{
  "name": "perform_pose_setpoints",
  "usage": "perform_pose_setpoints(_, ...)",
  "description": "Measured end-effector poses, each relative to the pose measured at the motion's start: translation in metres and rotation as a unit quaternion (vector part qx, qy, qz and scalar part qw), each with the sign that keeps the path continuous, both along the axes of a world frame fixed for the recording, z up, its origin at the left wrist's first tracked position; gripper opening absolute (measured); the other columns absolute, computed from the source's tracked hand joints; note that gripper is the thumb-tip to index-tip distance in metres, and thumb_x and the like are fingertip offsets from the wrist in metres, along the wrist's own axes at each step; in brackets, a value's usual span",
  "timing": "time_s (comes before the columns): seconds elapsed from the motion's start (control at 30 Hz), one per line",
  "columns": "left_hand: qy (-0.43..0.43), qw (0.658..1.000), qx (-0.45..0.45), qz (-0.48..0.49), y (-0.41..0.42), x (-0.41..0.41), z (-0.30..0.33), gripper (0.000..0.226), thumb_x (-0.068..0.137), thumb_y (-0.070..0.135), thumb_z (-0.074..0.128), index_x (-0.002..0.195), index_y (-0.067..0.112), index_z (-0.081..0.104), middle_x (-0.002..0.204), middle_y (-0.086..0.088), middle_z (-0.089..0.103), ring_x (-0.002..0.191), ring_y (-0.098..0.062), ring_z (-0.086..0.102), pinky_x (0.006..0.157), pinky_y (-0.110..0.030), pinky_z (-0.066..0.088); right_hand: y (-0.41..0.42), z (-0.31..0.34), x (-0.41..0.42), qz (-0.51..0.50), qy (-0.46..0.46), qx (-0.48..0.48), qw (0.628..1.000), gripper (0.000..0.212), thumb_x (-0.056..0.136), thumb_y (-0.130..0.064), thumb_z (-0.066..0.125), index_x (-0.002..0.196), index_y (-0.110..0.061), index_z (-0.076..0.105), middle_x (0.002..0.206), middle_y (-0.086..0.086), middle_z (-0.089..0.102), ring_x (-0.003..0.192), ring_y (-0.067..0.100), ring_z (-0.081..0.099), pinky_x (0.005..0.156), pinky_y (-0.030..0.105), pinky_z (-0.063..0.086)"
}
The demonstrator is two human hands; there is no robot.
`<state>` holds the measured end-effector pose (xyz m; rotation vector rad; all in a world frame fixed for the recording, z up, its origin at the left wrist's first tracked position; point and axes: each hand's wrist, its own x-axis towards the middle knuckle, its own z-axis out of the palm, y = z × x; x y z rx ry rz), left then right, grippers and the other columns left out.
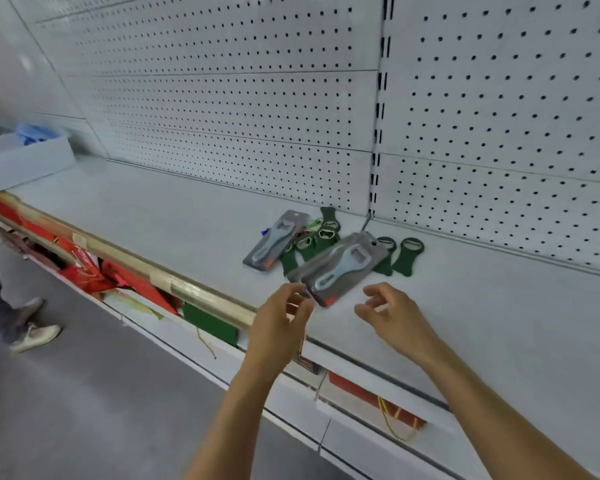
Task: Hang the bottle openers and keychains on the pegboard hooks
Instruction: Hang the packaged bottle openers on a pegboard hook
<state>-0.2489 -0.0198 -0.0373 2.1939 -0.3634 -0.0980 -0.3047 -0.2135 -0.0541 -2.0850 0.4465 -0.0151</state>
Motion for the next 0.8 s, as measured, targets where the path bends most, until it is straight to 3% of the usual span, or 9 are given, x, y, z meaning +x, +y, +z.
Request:
perform_pose_setpoints(0.1, -0.015, 0.999, 0.03, -0.011, -0.004, 0.049, -0.007, 0.028, 0.094, 0.032, 0.058, 0.121, 0.025, 0.057, 0.116, 0.009, 0.062, 0.108, -0.01, 0.058, 0.09, -0.031, 0.05, 0.0, 0.003, 0.036, -0.059, 0.053, -0.015, 0.997, 0.061, 0.09, -0.051, 0.054, 0.137, -0.018, 0.032, 0.098, 0.003, 0.063, 0.071, 0.023, 0.069, 0.068, 0.044, 0.06)
perform_pose_setpoints(0.17, -0.016, 0.998, 0.066, -0.02, -0.008, 0.09, -0.011, 0.044, 0.094, 0.033, 0.057, 0.136, 0.02, 0.048, 0.135, 0.001, 0.052, 0.126, -0.017, 0.046, 0.104, -0.038, 0.042, 0.002, 0.004, 0.064, -0.097, 0.089, -0.046, 0.99, 0.07, 0.091, -0.058, 0.046, 0.142, -0.019, 0.018, 0.106, 0.009, 0.064, 0.07, 0.028, 0.069, 0.06, 0.044, 0.06)
perform_pose_setpoints(0.23, -0.013, 0.994, 0.107, -0.019, -0.011, 0.116, -0.012, 0.058, 0.094, 0.034, 0.056, 0.146, 0.018, 0.034, 0.149, -0.007, 0.038, 0.138, -0.027, 0.03, 0.113, -0.043, 0.029, 0.006, 0.004, 0.08, -0.101, 0.102, -0.101, 0.985, 0.079, 0.09, -0.064, 0.04, 0.145, -0.02, 0.007, 0.123, 0.014, 0.059, 0.089, 0.033, 0.067, 0.073, 0.049, 0.058)
perform_pose_setpoints(0.3, 0.001, 0.986, 0.165, -0.03, -0.012, 0.151, -0.02, 0.07, 0.094, 0.041, 0.052, 0.151, 0.016, 0.02, 0.157, -0.012, 0.023, 0.143, -0.032, 0.019, 0.116, -0.046, 0.021, 0.014, 0.0, 0.103, -0.115, 0.118, -0.145, 0.976, 0.085, 0.087, -0.069, 0.039, 0.145, -0.019, 0.003, 0.131, 0.016, 0.052, 0.102, 0.034, 0.062, 0.08, 0.044, 0.053)
perform_pose_setpoints(0.37, 0.009, 0.976, 0.214, -0.039, -0.01, 0.185, -0.026, 0.079, 0.093, 0.051, 0.048, 0.152, 0.014, 0.012, 0.157, -0.017, 0.02, 0.143, -0.037, 0.019, 0.116, -0.049, 0.022, 0.025, -0.001, 0.121, -0.142, 0.14, -0.193, 0.961, 0.098, 0.081, -0.075, 0.042, 0.147, -0.015, 0.001, 0.13, 0.018, 0.048, 0.105, 0.033, 0.06, 0.073, 0.039, 0.047)
perform_pose_setpoints(0.43, 0.026, 0.969, 0.24, -0.053, -0.011, 0.212, -0.028, 0.084, 0.091, 0.056, 0.047, 0.151, 0.013, 0.009, 0.153, -0.018, 0.027, 0.137, -0.038, 0.031, 0.108, -0.049, 0.031, 0.032, 0.001, 0.138, -0.166, 0.17, -0.214, 0.948, 0.113, 0.074, -0.078, 0.05, 0.148, -0.012, -0.003, 0.13, 0.019, 0.045, 0.112, 0.033, 0.055, 0.078, 0.04, 0.048)
perform_pose_setpoints(0.6, -0.01, 0.954, 0.281, -0.105, -0.008, 0.24, -0.028, 0.094, 0.081, 0.058, 0.062, 0.149, 0.015, 0.014, 0.143, -0.012, 0.038, 0.128, -0.034, 0.039, 0.095, -0.046, 0.042, 0.035, 0.001, 0.159, -0.258, 0.188, -0.078, 0.945, 0.13, 0.058, -0.059, 0.082, 0.148, -0.012, 0.0, 0.142, 0.023, 0.033, 0.131, 0.037, 0.036, 0.102, 0.049, 0.04)
perform_pose_setpoints(0.67, 0.004, 0.961, 0.256, -0.106, -0.005, 0.25, -0.027, 0.098, 0.074, 0.056, 0.072, 0.147, 0.016, 0.018, 0.136, -0.012, 0.039, 0.125, -0.033, 0.041, 0.093, -0.043, 0.043, 0.037, 0.0, 0.161, -0.297, 0.161, -0.036, 0.94, 0.124, 0.055, -0.049, 0.088, 0.144, -0.006, 0.012, 0.137, 0.021, 0.036, 0.127, 0.038, 0.04, 0.102, 0.049, 0.04)
perform_pose_setpoints(0.8, 0.096, 0.981, 0.122, -0.113, -0.002, 0.267, -0.027, 0.078, 0.069, 0.035, 0.083, 0.129, 0.016, 0.036, 0.123, -0.007, 0.055, 0.104, -0.027, 0.058, 0.086, -0.038, 0.052, 0.045, -0.003, 0.16, -0.363, 0.077, 0.024, 0.928, 0.071, 0.064, -0.024, 0.088, 0.11, -0.006, 0.038, 0.106, 0.009, 0.053, 0.094, 0.026, 0.058, 0.081, 0.039, 0.053)
